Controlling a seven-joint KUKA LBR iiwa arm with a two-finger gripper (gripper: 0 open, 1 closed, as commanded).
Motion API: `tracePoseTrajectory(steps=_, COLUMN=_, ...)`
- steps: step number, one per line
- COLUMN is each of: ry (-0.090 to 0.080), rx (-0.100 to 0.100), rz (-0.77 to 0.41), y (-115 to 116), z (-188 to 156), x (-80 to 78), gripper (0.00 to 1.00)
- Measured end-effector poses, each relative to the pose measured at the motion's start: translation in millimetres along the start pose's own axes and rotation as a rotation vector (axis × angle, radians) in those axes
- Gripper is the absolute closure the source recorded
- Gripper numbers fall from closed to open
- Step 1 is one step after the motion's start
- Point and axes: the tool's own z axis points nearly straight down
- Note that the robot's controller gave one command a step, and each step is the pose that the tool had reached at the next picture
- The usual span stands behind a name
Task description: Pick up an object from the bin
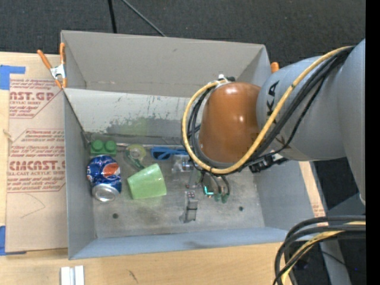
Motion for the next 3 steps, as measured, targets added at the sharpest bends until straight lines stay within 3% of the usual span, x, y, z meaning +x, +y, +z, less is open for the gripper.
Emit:
tracePoseTrajectory(steps=1, ry=-0.003, rx=-0.001, rz=0.516, y=41, z=80, x=-10.5, gripper=0.00)
tracePoseTrajectory(steps=2, ry=-0.007, rx=-0.002, rz=0.516, y=40, z=78, x=-12.0, gripper=1.00)
tracePoseTrajectory(steps=3, ry=-0.014, rx=-0.008, rz=0.539, y=99, z=-67, x=-15.7, gripper=1.00)
